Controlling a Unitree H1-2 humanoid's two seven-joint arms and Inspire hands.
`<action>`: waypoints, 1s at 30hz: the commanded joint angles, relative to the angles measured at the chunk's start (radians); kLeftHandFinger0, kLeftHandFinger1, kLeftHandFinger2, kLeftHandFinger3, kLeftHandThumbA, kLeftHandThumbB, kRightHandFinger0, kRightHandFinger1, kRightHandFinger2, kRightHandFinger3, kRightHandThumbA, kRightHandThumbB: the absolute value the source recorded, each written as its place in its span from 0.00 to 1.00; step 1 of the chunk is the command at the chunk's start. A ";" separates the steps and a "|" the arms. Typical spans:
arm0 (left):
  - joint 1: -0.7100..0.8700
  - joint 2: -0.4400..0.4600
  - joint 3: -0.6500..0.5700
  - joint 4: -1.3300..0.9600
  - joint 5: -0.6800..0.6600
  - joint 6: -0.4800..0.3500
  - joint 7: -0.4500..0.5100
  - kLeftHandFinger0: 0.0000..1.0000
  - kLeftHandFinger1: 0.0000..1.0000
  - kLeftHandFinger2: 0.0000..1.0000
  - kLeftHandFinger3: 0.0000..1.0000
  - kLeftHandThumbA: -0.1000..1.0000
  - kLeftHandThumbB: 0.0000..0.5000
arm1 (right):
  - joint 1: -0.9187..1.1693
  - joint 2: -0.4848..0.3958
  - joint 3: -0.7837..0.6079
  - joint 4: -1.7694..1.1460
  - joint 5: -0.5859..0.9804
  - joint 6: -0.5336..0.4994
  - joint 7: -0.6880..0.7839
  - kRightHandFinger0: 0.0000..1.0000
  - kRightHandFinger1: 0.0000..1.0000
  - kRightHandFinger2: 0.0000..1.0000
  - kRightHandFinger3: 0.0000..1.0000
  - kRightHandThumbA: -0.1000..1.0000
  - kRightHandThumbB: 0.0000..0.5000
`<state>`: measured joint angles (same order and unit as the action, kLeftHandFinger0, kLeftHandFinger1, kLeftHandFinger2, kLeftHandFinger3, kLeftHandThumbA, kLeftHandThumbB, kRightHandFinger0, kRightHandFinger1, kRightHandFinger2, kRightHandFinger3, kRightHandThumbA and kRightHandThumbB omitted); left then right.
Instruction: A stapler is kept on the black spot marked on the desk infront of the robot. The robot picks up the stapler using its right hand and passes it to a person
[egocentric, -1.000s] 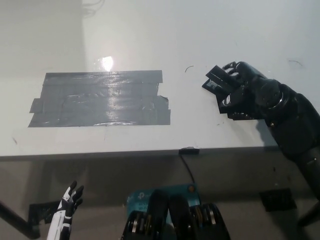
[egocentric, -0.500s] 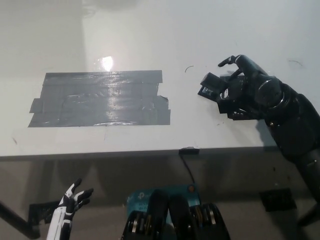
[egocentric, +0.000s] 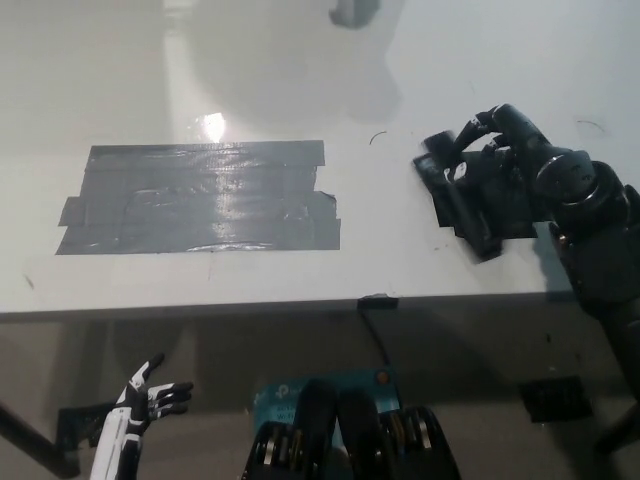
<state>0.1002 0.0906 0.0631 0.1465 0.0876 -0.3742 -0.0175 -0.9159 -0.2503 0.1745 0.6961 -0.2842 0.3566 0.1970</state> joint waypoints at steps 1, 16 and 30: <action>-0.008 0.013 -0.005 -0.022 -0.015 -0.038 -0.002 0.63 0.65 0.64 0.91 1.00 0.75 | -0.029 -0.015 -0.009 -0.036 0.018 -0.023 0.012 0.03 0.31 0.58 0.36 0.88 0.00; -0.018 0.018 -0.006 -0.024 -0.029 -0.030 -0.009 0.56 0.61 0.63 0.88 1.00 0.72 | 0.000 0.001 0.048 -0.046 -0.059 -0.060 -0.090 0.13 0.29 0.49 0.33 0.87 0.06; -0.021 0.020 -0.011 -0.029 -0.015 -0.029 -0.003 0.52 0.60 0.62 0.89 1.00 0.73 | 0.093 -0.002 0.149 -0.442 -0.268 0.113 -0.018 1.00 1.00 1.00 1.00 1.00 0.92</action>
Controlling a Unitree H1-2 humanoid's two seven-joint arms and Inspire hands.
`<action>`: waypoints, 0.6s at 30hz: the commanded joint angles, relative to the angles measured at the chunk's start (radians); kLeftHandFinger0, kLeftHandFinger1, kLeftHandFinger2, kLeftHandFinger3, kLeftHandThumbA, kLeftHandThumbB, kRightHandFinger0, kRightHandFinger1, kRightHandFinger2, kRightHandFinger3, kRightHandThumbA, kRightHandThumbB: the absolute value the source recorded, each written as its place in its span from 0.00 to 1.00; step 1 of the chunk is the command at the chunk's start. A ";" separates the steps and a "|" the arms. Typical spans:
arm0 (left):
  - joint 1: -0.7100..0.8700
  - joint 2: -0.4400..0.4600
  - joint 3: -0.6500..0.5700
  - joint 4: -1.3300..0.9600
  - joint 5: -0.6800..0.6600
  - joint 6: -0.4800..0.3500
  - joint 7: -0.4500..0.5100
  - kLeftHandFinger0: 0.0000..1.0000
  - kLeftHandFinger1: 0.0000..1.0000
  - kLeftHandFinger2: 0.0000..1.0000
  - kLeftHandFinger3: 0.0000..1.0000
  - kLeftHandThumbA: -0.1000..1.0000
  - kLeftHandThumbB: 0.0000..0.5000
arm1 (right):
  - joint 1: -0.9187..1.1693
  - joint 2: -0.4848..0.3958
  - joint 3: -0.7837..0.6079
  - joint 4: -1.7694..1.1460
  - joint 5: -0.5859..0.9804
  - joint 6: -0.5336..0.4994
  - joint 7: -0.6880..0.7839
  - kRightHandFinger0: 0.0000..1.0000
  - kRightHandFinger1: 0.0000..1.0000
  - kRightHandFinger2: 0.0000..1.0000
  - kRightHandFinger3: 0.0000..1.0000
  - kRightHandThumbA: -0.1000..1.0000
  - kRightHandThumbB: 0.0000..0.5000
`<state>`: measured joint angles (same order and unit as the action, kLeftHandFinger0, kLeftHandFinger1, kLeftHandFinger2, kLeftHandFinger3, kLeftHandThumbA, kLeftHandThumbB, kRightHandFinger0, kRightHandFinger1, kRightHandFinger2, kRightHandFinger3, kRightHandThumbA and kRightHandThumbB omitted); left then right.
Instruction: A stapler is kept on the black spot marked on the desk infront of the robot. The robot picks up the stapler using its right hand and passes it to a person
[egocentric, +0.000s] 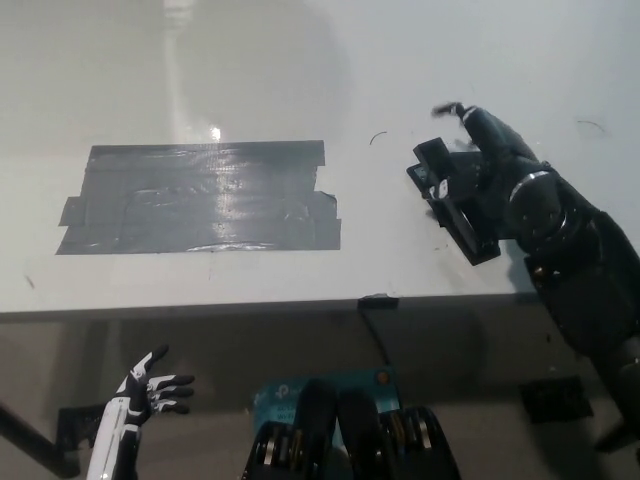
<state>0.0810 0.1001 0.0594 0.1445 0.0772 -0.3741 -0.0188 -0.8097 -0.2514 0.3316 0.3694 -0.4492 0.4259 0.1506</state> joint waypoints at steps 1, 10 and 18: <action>-0.003 0.011 -0.006 -0.026 -0.004 -0.031 -0.001 0.53 0.60 0.61 0.89 1.00 0.73 | -0.011 0.003 -0.012 -0.134 -0.112 0.044 0.036 1.00 1.00 1.00 1.00 1.00 0.93; -0.006 0.010 -0.003 -0.021 -0.006 -0.037 0.003 0.51 0.58 0.59 0.89 1.00 0.75 | 0.020 0.039 -0.048 -0.241 -0.232 0.044 0.108 1.00 1.00 1.00 1.00 1.00 0.93; -0.005 0.012 -0.004 -0.027 -0.011 -0.028 -0.002 0.50 0.59 0.58 0.90 1.00 0.77 | 0.033 0.054 -0.061 -0.119 -0.304 0.044 0.010 1.00 1.00 1.00 1.00 1.00 0.93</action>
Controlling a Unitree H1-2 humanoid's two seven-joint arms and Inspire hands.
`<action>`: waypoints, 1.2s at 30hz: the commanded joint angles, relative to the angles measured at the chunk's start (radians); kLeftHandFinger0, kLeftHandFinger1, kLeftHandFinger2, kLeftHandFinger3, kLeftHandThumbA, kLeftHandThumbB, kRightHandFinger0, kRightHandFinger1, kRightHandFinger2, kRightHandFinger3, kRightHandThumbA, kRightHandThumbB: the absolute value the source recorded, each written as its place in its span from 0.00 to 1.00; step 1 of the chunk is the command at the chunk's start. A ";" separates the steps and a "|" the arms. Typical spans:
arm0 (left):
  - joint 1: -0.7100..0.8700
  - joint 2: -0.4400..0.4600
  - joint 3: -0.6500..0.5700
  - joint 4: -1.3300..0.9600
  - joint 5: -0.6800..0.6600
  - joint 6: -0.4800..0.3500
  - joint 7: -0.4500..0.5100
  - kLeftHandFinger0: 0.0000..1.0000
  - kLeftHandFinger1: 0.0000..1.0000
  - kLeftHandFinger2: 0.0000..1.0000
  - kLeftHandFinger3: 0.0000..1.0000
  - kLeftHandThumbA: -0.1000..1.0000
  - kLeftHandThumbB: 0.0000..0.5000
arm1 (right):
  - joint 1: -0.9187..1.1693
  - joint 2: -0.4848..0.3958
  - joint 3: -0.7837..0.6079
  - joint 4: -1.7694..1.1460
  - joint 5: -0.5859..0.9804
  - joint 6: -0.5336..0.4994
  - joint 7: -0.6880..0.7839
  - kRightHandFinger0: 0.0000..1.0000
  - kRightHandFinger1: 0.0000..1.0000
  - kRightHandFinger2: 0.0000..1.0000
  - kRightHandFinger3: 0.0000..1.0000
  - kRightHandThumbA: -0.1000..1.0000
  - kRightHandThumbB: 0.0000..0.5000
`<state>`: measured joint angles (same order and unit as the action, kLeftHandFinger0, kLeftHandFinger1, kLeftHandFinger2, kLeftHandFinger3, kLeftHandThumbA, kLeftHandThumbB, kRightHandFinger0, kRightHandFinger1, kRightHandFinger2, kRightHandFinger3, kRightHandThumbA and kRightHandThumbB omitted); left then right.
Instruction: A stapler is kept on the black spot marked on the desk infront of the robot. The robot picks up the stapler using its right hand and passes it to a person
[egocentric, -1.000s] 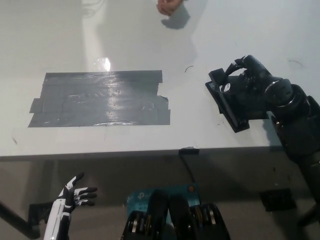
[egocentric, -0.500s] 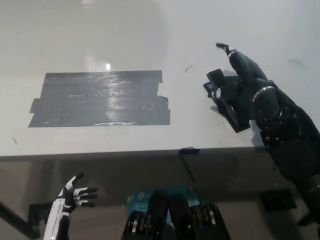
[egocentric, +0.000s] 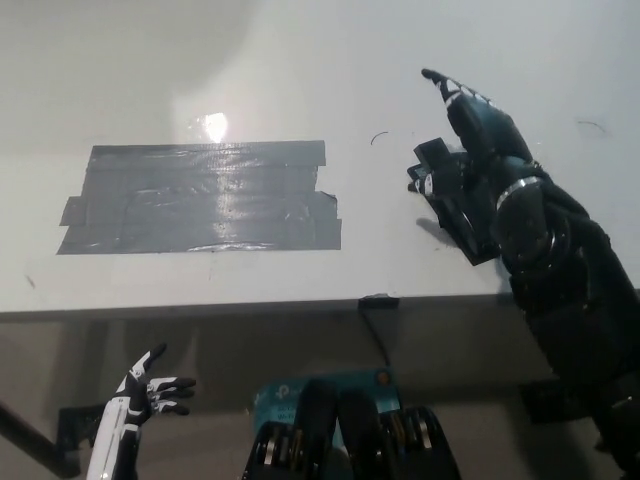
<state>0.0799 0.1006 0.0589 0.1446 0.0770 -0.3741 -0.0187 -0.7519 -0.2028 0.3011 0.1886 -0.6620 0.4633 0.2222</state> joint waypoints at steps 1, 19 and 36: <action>-0.004 0.012 -0.003 -0.028 -0.010 -0.027 -0.002 0.52 0.59 0.58 0.90 1.00 0.77 | -0.028 0.005 -0.035 0.081 -0.089 0.007 -0.072 1.00 1.00 1.00 1.00 1.00 0.94; -0.005 0.010 -0.004 -0.034 -0.008 -0.020 -0.001 0.48 0.57 0.56 0.89 1.00 0.74 | -0.077 0.034 -0.074 0.259 0.015 0.005 -0.111 1.00 1.00 1.00 1.00 1.00 0.95; -0.012 0.018 -0.004 -0.045 -0.014 -0.008 -0.009 0.44 0.52 0.52 0.86 1.00 0.77 | -0.031 0.130 -0.044 0.269 -0.006 0.007 -0.053 1.00 1.00 1.00 1.00 1.00 0.95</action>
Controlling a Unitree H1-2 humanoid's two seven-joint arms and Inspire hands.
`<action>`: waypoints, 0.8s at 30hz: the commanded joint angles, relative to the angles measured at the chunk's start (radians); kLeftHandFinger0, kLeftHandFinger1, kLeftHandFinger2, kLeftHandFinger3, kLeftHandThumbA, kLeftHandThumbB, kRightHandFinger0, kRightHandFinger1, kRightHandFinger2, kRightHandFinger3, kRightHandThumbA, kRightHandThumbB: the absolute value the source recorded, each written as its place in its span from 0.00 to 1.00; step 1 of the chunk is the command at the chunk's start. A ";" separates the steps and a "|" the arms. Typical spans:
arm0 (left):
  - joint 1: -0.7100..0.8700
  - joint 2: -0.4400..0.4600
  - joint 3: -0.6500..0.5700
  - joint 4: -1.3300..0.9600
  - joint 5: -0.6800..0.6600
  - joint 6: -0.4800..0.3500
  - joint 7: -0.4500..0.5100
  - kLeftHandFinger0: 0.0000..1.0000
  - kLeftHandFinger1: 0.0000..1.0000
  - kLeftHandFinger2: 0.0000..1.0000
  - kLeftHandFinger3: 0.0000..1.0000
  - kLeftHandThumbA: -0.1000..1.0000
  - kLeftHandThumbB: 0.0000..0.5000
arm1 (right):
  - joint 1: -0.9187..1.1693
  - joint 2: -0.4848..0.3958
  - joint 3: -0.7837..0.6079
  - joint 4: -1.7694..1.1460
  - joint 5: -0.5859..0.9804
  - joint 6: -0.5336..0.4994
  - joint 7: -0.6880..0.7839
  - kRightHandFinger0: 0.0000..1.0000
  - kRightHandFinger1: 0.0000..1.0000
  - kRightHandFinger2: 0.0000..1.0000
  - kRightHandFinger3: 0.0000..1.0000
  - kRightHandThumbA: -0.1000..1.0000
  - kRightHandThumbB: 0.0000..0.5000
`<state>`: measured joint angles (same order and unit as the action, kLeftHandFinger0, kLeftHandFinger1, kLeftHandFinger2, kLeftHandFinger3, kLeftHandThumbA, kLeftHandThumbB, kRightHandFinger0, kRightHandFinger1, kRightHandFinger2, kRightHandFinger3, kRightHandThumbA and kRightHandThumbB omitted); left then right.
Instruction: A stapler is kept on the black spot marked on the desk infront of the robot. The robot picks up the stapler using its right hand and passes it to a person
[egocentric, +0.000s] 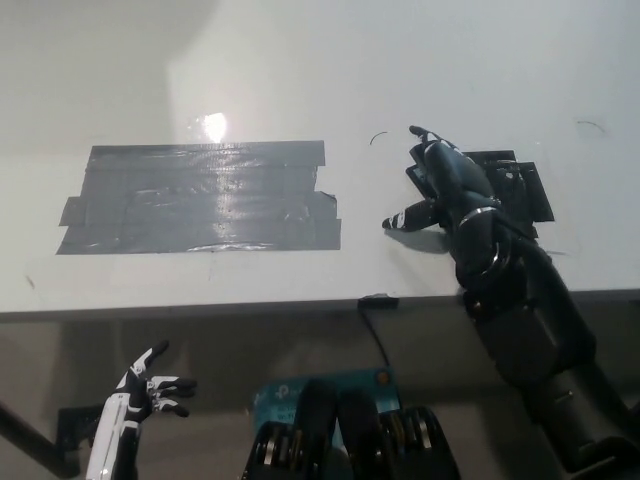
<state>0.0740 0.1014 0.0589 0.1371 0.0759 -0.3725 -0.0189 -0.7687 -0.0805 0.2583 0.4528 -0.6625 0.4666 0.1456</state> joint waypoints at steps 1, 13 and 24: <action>-0.007 0.017 -0.004 -0.037 -0.012 -0.015 -0.008 0.42 0.52 0.52 0.86 1.00 0.75 | -0.016 0.015 -0.023 0.036 -0.038 0.003 0.036 1.00 1.00 1.00 1.00 1.00 0.85; -0.019 0.018 0.001 -0.033 -0.017 -0.022 -0.003 0.40 0.50 0.50 0.87 1.00 0.75 | -0.082 -0.024 -0.123 0.388 -0.233 0.003 -0.073 0.00 0.00 0.15 0.77 0.76 0.04; -0.032 0.018 0.002 -0.024 -0.023 -0.025 -0.004 0.37 0.48 0.49 0.85 1.00 0.79 | -0.092 -0.041 -0.111 0.463 -0.171 0.003 -0.189 0.87 0.90 0.95 1.00 0.86 0.04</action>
<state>0.0502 0.1041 0.0608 0.1340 0.0658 -0.3726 -0.0191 -0.9080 -0.0777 0.1598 0.8699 -0.8502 0.4194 0.0137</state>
